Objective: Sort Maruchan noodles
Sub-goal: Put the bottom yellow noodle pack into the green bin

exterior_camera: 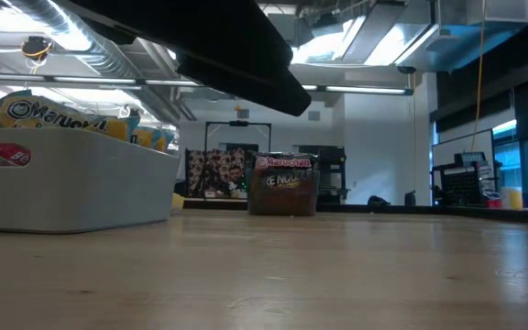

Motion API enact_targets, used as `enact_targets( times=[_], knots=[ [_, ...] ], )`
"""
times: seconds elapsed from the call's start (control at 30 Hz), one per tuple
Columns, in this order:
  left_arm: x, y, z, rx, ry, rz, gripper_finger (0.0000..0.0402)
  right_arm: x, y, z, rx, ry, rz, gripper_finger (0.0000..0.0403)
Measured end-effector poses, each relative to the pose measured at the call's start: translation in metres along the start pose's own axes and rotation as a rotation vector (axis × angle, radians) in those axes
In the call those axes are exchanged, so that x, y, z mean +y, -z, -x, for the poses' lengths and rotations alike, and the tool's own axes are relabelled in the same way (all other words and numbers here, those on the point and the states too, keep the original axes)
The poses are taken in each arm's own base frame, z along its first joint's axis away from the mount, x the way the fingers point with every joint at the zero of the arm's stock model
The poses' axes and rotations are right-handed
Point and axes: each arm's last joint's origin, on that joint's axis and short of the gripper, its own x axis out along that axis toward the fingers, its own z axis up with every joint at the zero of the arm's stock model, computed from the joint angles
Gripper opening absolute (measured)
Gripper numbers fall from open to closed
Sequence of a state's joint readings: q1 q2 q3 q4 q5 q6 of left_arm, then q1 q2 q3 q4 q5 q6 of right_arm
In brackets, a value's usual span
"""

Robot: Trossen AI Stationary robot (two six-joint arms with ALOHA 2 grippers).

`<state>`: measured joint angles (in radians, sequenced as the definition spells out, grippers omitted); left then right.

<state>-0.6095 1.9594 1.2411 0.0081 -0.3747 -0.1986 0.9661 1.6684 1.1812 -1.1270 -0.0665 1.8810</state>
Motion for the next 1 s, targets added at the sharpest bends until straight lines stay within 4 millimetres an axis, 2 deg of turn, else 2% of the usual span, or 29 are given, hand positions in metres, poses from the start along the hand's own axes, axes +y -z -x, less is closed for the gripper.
enact_targets(
  times=[0.13,0.33,0.6,0.83,1.0],
  knots=[
    [0.001,0.0,0.0,0.0,-0.002,-0.005,0.0267,-0.004,-0.001,-0.01,0.011,0.039,-0.01,0.0367],
    [0.001,0.0,0.0,0.0,-0.002,-0.007,0.0267,-0.003,-0.001,-0.018,0.016,0.004,-0.026,0.0325],
    [0.003,-0.001,-0.001,0.001,-0.008,-0.006,0.0267,0.002,0.0,-0.02,0.01,-0.045,-0.047,0.0288],
    [0.004,-0.001,-0.001,0.0,-0.011,-0.018,0.0267,0.003,0.0,-0.039,0.042,0.055,-0.039,0.0263],
    [0.004,-0.001,-0.001,-0.001,-0.01,-0.019,0.0267,0.004,0.0,-0.039,0.024,0.057,-0.049,0.0209]
  ],
)
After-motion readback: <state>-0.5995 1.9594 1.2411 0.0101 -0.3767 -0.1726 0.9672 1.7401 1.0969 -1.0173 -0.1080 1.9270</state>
